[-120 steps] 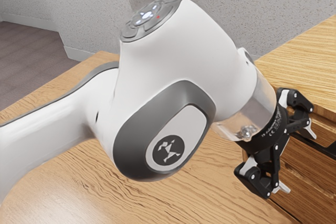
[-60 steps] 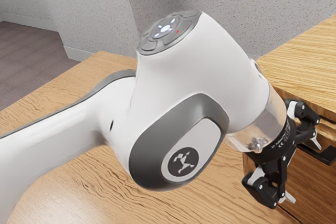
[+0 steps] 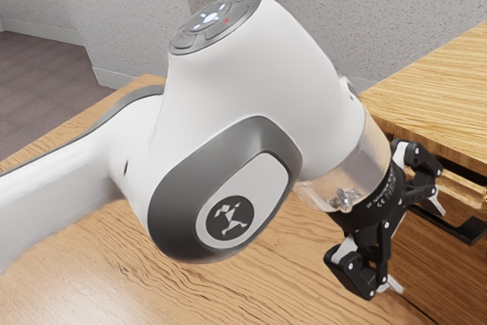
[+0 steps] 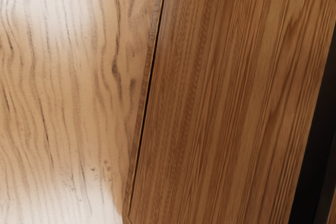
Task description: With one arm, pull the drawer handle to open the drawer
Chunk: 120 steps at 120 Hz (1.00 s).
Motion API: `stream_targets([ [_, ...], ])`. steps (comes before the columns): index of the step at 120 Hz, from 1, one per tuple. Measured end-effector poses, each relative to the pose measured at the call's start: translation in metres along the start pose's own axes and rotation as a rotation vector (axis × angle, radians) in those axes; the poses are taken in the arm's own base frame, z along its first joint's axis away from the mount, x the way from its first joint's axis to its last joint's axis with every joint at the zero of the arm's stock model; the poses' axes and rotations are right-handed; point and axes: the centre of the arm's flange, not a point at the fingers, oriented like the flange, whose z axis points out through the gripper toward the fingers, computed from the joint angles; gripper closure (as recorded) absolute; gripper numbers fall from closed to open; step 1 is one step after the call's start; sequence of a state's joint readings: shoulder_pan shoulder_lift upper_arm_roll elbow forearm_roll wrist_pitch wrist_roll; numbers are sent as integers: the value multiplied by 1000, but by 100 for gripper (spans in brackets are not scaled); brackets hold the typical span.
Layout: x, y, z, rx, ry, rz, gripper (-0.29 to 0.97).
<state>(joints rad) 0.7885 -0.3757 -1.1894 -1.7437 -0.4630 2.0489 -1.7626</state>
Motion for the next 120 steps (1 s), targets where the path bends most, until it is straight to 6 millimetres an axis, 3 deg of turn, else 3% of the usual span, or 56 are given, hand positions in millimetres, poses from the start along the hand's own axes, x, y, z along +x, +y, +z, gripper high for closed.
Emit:
stream_targets([
  [22,2,-3,4,26,13,2,0],
  [36,8,-9,-9,26,7,0,0],
  [74,23,-20,-18,35,19,-5,0],
  [120,10,-44,-19,52,13,43,0],
])
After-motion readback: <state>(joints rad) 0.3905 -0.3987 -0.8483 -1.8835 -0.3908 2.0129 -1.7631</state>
